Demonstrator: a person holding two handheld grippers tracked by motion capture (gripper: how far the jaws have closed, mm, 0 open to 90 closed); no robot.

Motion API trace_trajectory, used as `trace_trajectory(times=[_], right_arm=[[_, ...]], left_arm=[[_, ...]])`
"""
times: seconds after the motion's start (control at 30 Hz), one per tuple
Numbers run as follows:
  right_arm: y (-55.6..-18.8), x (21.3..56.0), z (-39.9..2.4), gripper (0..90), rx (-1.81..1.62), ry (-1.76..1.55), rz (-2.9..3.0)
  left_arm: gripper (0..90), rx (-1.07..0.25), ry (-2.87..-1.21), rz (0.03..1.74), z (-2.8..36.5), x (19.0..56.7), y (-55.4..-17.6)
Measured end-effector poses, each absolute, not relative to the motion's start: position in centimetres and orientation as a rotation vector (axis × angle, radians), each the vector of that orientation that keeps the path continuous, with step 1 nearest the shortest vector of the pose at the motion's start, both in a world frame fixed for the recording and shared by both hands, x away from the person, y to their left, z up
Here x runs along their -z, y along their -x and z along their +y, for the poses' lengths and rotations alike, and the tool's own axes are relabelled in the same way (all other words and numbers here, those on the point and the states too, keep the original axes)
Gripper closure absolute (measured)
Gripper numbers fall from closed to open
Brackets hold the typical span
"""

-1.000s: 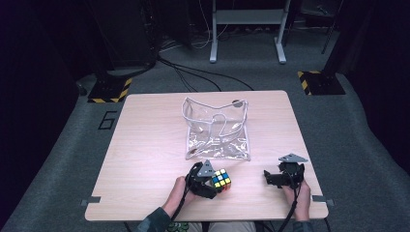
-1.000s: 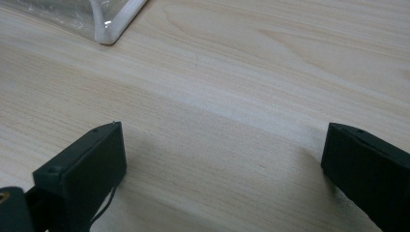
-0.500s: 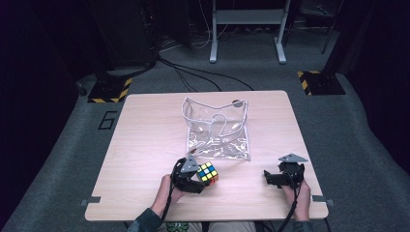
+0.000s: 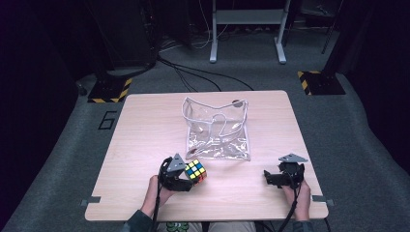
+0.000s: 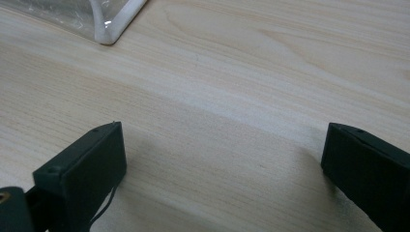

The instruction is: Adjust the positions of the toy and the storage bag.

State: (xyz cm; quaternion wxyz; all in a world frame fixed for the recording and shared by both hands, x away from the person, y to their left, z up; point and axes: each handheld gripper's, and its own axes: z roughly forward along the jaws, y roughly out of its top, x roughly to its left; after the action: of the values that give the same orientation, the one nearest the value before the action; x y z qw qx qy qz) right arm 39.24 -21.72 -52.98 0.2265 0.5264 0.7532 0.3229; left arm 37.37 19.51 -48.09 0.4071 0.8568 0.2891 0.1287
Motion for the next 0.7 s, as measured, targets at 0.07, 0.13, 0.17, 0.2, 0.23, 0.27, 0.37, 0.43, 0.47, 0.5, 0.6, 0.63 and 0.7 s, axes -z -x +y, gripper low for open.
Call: trace_trajectory(times=[0.07, 0.13, 0.17, 0.2, 0.23, 0.27, 0.37, 0.43, 0.47, 0.5, 0.6, 0.63, 0.7], right_arm=[[-39.2, 53.0, -21.7, 1.4, -0.89, -1.451, 2.076], [-39.2, 53.0, -21.7, 1.4, -0.89, -1.451, 2.076], [-39.2, 53.0, -21.7, 1.4, -0.89, -1.451, 2.076], [-39.2, 53.0, -21.7, 1.4, -0.89, -1.451, 2.076], [-39.2, 53.0, -21.7, 1.4, -0.89, -1.45, 2.076], [-39.2, 53.0, -21.7, 1.4, -0.891, -1.45, 2.076], [-39.2, 53.0, -21.7, 1.4, -0.89, -1.45, 2.076], [-39.2, 53.0, -21.7, 1.4, -0.89, -1.451, 2.076], [-39.2, 53.0, -21.7, 1.5, -0.89, -1.45, 2.076], [-39.2, 53.0, -21.7, 1.5, -0.89, -1.451, 2.076], [-39.2, 53.0, -21.7, 1.5, -0.89, -1.45, 2.076], [-39.2, 53.0, -21.7, 1.5, -0.89, -1.451, 2.076], [-39.2, 53.0, -21.7, 1.6, -0.89, -1.451, 2.075]], left_arm=[[34.1, -0.325, -2.147, 0.745, 20.0, 48.2, -37.3], [34.1, -0.316, -2.137, 0.76, 20.5, 48.3, -37.4], [34.1, -0.321, -2.139, 0.767, 20.6, 48.3, -37.4], [34.1, -0.325, -2.137, 0.774, 20.9, 48.3, -37.4], [34.1, -0.33, -2.135, 0.781, 21.1, 48.3, -37.4], [34.1, -0.331, -2.131, 0.785, 21.2, 48.3, -37.4], [34.1, -0.346, -2.132, 0.795, 21.8, 48.3, -37.4], [34.1, -0.361, -2.134, 0.803, 22.1, 48.2, -37.4], [34.1, -0.362, -2.134, 0.809, 22.3, 48.2, -37.4], [34.1, -0.365, -2.131, 0.813, 22.5, 48.2, -37.4], [34.1, -0.378, -2.13, 0.829, 23.1, 48.3, -37.5], [34.1, -0.381, -2.13, 0.839, 23.3, 48.2, -37.5], [34.1, -0.39, -2.119, 0.853, 23.9, 48.3, -37.5]])
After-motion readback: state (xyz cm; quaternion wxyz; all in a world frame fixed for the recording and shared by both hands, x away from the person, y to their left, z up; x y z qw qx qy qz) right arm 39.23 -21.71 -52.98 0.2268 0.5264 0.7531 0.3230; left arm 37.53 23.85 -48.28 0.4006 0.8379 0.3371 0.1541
